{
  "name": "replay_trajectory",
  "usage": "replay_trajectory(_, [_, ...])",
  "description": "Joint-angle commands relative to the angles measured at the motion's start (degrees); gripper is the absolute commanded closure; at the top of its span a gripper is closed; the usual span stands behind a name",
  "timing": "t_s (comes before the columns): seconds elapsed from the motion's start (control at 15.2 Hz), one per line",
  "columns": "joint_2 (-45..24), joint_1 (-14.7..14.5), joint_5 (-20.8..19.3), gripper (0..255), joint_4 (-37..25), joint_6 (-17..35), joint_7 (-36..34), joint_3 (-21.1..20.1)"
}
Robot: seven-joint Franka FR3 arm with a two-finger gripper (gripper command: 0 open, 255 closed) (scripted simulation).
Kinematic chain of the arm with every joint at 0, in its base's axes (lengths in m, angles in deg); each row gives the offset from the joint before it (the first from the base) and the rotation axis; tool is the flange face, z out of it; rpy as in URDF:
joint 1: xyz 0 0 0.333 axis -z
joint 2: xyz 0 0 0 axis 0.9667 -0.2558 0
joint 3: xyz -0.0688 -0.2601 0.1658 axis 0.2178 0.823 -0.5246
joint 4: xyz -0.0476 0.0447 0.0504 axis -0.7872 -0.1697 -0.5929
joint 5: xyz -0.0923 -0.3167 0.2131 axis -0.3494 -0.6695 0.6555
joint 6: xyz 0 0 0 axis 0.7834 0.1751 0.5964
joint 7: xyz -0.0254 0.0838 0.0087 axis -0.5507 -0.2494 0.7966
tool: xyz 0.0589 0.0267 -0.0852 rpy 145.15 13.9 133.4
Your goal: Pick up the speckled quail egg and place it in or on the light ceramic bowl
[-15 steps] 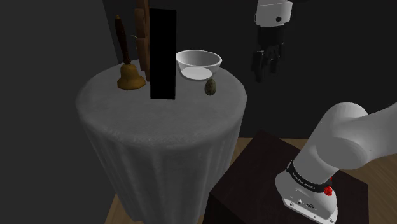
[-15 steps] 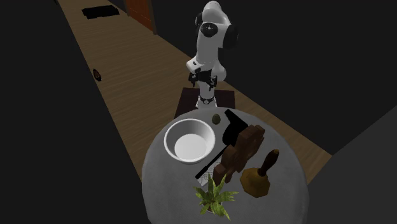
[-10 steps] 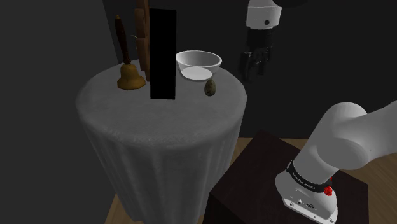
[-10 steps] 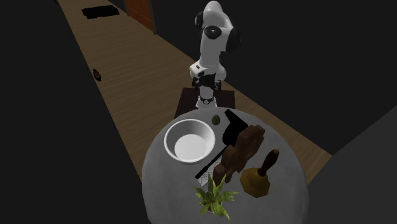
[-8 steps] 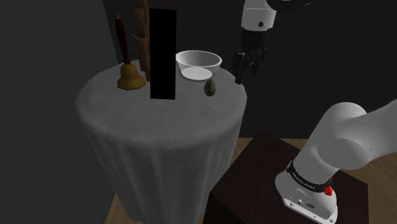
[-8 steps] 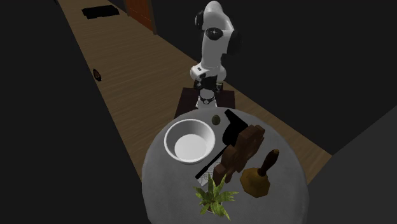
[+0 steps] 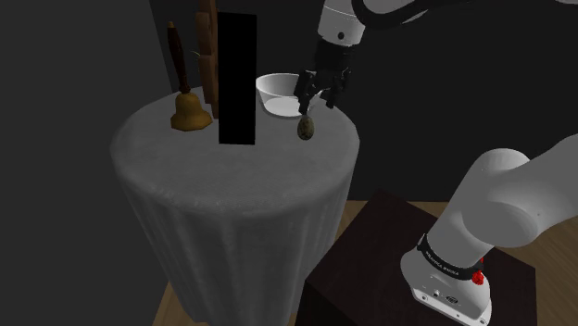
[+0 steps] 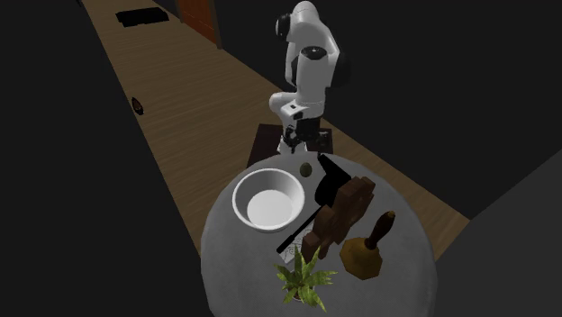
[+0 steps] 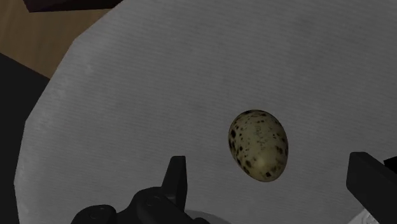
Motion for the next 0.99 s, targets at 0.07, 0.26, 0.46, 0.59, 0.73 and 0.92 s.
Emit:
replay_trajectory(0.07, [-0.89, -0.11, 0.44, 0, 1.30, 3.67, -0.58, -0.44])
replay_trajectory(0.26, [-1.63, -0.13, 0.51, 0, 3.03, 6.15, -0.57, -0.61])
replay_trajectory(0.46, [-2.36, -0.14, 0.57, 0, 4.45, 8.29, -0.58, -0.77])
replay_trajectory(0.59, [-2.38, -0.14, 0.57, 0, 4.43, 8.30, -0.58, -0.77])
replay_trajectory(0.73, [-2.38, -0.14, 0.57, 0, 4.43, 8.30, -0.58, -0.77])
replay_trajectory(0.92, [-2.37, -0.14, 0.57, 0, 4.43, 8.29, -0.58, -0.77])
